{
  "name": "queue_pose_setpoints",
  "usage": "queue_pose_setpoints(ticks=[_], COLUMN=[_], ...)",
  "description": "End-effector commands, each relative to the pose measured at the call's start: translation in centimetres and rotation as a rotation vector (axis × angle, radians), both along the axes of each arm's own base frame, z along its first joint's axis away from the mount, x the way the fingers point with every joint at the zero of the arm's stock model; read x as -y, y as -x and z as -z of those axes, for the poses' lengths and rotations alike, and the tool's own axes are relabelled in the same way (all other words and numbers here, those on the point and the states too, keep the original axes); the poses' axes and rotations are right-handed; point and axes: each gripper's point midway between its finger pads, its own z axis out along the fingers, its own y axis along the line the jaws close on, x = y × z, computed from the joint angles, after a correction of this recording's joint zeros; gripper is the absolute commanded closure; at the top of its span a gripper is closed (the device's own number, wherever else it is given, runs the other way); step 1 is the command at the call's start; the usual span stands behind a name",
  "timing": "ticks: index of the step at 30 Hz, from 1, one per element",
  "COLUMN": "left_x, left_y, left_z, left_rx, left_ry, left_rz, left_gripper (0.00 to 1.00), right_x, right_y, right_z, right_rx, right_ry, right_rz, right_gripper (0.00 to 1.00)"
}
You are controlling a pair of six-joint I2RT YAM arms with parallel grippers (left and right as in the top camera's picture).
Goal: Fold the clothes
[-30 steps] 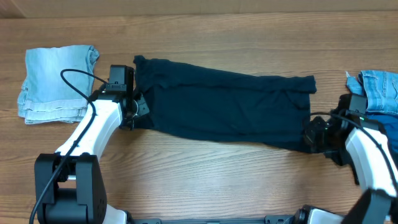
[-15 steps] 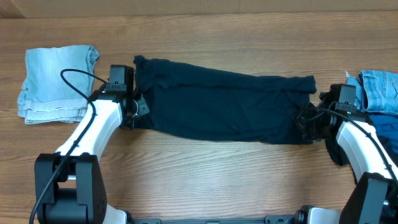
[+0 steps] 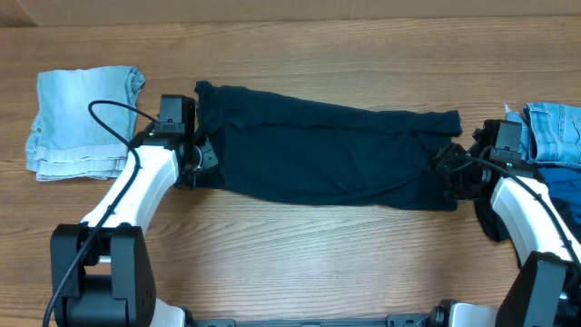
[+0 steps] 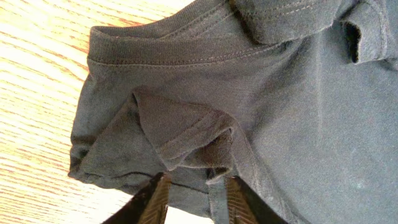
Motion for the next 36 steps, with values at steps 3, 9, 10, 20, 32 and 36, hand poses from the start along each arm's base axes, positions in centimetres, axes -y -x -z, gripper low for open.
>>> queue_pose_setpoints(ticks=[3,9,10,20,32,36], left_x=[2.3,5.5,6.1,6.7,6.8,6.8], left_y=[-1.8,-1.7,-0.5,5.1,4.6,4.1], left_z=[-2.5,-7.9,-7.3,0.5,3.6,4.9], left_rx=[0.056,0.054,0.006,-0.237,-0.281,-0.288], left_ry=[0.082,0.156,0.149,0.143,0.153,0.151], left_rz=[0.185,0.417,0.457,0.015,-0.117,-0.118], left_gripper=[0.53,0.52,0.52,0.55,0.47,0.78], right_x=[-1.5,-1.8,-1.8,-1.8,-1.7,-1.5], right_y=[-0.3,1.2,1.2,1.5,1.6,1.9], right_z=[-1.1,-0.5,-0.5,-0.4,-0.3,-0.1], right_rx=[0.014,-0.047,-0.047,-0.062,-0.069,-0.083], right_ry=[-0.078,-0.085,-0.085,-0.088,-0.080,-0.067], right_rz=[-0.042,-0.058,-0.058,-0.057,-0.053,-0.047], right_gripper=[0.40,0.38,0.37,0.34,0.34,0.34])
